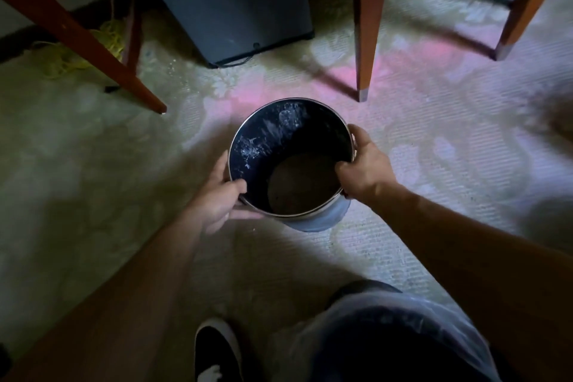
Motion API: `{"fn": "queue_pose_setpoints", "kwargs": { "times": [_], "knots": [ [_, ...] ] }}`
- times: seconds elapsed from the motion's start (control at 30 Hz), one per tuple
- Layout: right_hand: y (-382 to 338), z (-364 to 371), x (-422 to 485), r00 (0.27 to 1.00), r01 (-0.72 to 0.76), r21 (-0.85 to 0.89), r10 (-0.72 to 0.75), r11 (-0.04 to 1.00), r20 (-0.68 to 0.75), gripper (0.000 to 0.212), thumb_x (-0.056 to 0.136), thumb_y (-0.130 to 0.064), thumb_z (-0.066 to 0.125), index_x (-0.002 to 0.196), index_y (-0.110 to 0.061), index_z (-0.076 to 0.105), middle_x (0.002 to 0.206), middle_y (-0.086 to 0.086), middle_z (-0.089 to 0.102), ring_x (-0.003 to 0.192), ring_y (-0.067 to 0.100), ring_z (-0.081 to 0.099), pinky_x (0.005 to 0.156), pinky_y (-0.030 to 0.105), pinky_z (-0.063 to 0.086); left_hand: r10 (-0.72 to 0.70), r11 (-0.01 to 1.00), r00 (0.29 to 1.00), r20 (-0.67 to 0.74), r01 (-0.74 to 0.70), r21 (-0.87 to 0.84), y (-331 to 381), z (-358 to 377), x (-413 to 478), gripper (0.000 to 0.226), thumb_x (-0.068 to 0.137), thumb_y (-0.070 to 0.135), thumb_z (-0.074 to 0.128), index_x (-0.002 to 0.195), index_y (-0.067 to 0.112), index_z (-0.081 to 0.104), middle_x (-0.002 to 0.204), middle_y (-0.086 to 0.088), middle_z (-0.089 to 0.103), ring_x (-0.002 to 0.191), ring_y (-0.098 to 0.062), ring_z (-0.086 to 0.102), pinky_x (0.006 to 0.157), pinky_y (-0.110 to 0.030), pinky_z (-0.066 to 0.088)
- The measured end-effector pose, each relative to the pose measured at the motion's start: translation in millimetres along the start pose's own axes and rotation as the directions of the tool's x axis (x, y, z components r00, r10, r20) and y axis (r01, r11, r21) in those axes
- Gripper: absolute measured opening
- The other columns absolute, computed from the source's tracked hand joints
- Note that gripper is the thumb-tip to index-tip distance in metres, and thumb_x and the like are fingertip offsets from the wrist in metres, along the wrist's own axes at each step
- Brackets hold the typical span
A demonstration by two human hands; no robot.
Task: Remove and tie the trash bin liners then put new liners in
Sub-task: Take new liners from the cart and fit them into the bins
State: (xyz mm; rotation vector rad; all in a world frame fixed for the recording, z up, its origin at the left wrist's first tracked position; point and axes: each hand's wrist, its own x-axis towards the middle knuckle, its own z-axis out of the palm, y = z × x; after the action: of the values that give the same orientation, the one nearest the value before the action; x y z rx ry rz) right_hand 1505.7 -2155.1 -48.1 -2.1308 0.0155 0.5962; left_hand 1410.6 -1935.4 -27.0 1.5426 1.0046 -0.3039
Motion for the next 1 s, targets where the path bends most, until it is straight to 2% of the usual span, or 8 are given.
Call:
{"fn": "queue_pose_setpoints", "kwargs": {
  "times": [0.1, 0.23, 0.37, 0.57, 0.7, 0.77, 0.87, 1.0],
  "knots": [
    [3, 3, -1, 0.998, -0.033, 0.045, 0.031, 0.998, 0.049, 0.082, 0.08, -0.002, 0.049, 0.146, -0.048, 0.032, 0.116, 0.01, 0.066, 0.096, 0.038, 0.068, 0.072, 0.051, 0.063, -0.005, 1.0, 1.0, 0.024, 0.006, -0.028, -2, -1, -2, 0.092, 0.092, -0.017, 0.038, 0.15, 0.053, 0.021, 0.126, -0.018, 0.062, 0.078, -0.035, 0.075, 0.057, -0.042, 0.061],
    [-7, -7, -11, 0.997, 0.004, 0.084, -0.01, 0.996, 0.07, 0.073, 0.082, 0.003, 0.05, 0.132, -0.05, 0.043, 0.106, 0.004, 0.066, 0.092, 0.036, 0.068, 0.057, 0.05, 0.063, -0.019, 0.997, 1.0, 0.0, 0.019, -0.077, 2, -5, -18, 0.095, 0.089, -0.018, 0.042, 0.151, 0.051, 0.021, 0.137, -0.019, 0.056, 0.085, -0.04, 0.074, 0.058, -0.045, 0.061],
    [-37, -35, -37, 0.995, 0.046, 0.092, -0.054, 0.995, 0.085, 0.07, 0.083, -0.004, 0.059, 0.124, -0.058, 0.039, 0.097, -0.002, 0.065, 0.102, 0.035, 0.068, 0.076, 0.054, 0.063, 0.002, 0.995, 1.0, -0.014, -0.003, -0.096, 27, -18, -62, 0.096, 0.086, -0.018, 0.045, 0.152, 0.049, 0.023, 0.145, -0.015, 0.05, 0.094, -0.043, 0.07, 0.056, -0.041, 0.06],
    [-92, -88, -101, 0.98, 0.185, 0.103, -0.191, 0.977, 0.047, 0.072, 0.082, -0.012, 0.059, 0.128, -0.064, 0.043, 0.101, 0.006, 0.072, 0.088, 0.032, 0.072, 0.072, 0.05, 0.063, 0.159, 0.984, 0.986, -0.056, -0.163, -0.074, 69, -38, -159, 0.095, 0.085, -0.014, 0.045, 0.148, 0.055, 0.026, 0.15, 0.001, 0.043, 0.111, -0.043, 0.062, 0.056, -0.043, 0.06],
    [-124, -127, -172, 0.961, 0.27, 0.102, -0.275, 0.957, 0.036, 0.066, 0.074, -0.014, 0.057, 0.098, -0.075, 0.048, 0.099, -0.001, 0.075, 0.094, 0.03, 0.072, 0.078, 0.052, 0.061, 0.235, 0.968, 0.972, 0.017, -0.232, -0.095, 77, -51, -233, 0.088, 0.089, -0.012, 0.043, 0.144, 0.057, 0.033, 0.148, 0.001, 0.046, 0.112, -0.04, 0.062, 0.059, -0.046, 0.06],
    [-130, -146, -212, 0.965, 0.245, 0.13, -0.254, 0.961, 0.061, 0.066, 0.076, -0.012, 0.059, 0.099, -0.073, 0.053, 0.1, 0.004, 0.074, 0.093, 0.034, 0.071, 0.071, 0.053, 0.062, 0.256, 0.96, 0.965, 0.063, -0.247, -0.13, 74, -54, -271, 0.088, 0.09, -0.012, 0.044, 0.143, 0.058, 0.035, 0.141, 0.001, 0.051, 0.11, -0.037, 0.065, 0.06, -0.045, 0.061],
    [-125, -169, -270, 0.972, 0.187, 0.183, -0.209, 0.965, 0.106, 0.071, 0.085, 0.001, 0.054, 0.131, -0.053, 0.053, 0.103, 0.017, 0.072, 0.089, 0.041, 0.07, 0.057, 0.054, 0.061, 0.257, 0.954, 0.962, 0.091, -0.238, -0.18, 59, -52, -323, 0.089, 0.09, -0.014, 0.046, 0.146, 0.055, 0.034, 0.126, 0.004, 0.058, 0.103, -0.035, 0.069, 0.058, -0.044, 0.061],
    [-122, -194, -334, 0.964, 0.202, 0.179, -0.228, 0.963, 0.14, 0.06, 0.089, -0.004, 0.059, 0.117, -0.056, 0.053, 0.105, 0.013, 0.072, 0.092, 0.034, 0.07, 0.058, 0.055, 0.061, 0.269, 0.942, 0.957, 0.109, -0.238, -0.236, 32, -46, -377, 0.089, 0.089, -0.015, 0.048, 0.145, 0.054, 0.039, 0.126, 0.0, 0.062, 0.102, -0.035, 0.071, 0.058, -0.044, 0.061]
  ]
}}
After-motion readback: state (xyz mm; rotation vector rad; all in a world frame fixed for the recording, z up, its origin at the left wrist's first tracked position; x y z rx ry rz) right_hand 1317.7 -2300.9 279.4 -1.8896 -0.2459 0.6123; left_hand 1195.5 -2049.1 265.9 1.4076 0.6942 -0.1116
